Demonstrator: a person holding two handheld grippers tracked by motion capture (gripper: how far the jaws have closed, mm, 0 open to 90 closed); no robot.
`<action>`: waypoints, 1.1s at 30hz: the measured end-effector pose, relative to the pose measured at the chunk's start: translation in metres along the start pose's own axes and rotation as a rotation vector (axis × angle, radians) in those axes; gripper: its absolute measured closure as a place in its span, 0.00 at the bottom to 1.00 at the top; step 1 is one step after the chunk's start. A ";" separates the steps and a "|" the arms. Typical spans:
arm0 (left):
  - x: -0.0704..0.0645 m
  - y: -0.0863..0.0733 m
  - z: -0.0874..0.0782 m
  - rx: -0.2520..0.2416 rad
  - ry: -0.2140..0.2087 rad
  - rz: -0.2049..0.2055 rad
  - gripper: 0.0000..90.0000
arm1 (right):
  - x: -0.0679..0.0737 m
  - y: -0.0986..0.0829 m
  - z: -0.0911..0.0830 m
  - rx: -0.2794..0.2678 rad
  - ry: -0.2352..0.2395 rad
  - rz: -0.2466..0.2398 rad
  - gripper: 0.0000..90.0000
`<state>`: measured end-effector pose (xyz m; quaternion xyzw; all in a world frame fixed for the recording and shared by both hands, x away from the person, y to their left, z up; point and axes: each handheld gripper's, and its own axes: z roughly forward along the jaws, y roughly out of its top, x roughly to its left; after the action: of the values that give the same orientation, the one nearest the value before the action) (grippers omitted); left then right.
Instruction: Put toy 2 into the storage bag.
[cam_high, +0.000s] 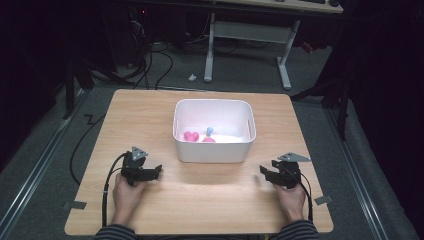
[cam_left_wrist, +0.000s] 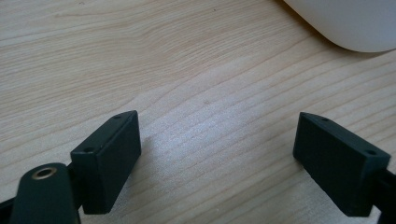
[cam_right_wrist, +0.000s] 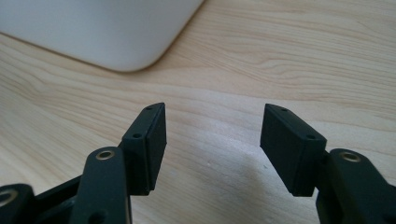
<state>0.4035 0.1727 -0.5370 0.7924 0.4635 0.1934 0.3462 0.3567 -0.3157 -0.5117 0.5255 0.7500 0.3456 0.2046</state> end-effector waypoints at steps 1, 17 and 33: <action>0.000 0.000 0.000 0.000 0.000 0.000 0.17 | 0.000 -0.001 0.002 0.010 -0.016 -0.013 0.45; 0.000 0.000 0.000 0.000 0.000 0.000 0.17 | -0.003 -0.006 0.015 0.012 -0.049 -0.022 0.45; 0.000 0.000 0.000 0.000 0.001 -0.001 0.17 | -0.001 -0.006 0.020 0.014 -0.057 -0.049 0.38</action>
<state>0.4034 0.1725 -0.5371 0.7921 0.4639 0.1938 0.3461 0.3667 -0.3118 -0.5304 0.5180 0.7589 0.3202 0.2305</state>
